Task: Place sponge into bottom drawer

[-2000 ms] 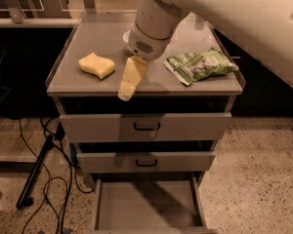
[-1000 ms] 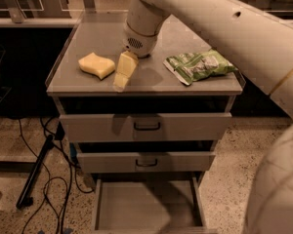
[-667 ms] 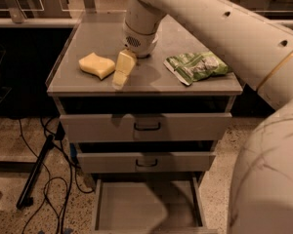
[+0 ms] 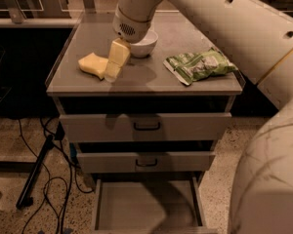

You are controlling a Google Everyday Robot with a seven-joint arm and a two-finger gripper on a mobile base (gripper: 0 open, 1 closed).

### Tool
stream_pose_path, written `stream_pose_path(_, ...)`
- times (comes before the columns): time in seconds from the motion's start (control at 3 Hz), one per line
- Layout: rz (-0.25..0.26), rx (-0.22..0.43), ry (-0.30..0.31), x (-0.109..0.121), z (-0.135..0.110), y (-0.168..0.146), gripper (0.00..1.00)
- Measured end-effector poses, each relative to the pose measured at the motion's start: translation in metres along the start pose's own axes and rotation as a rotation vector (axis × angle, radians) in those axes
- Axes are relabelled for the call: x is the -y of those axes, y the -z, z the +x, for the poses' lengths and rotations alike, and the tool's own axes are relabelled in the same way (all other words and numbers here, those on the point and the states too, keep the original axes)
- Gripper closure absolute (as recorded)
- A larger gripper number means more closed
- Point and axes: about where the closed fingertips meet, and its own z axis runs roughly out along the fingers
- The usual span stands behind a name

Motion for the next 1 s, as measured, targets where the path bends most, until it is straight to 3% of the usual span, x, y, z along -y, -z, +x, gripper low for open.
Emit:
stream_pose_path(0.67,-0.001,0.027,-0.020,0.001,-0.002,-0.005,0.00)
stream_pose_path(1.0,0.014,0.106,-0.097,0.038,-0.030,-0.019,0.00)
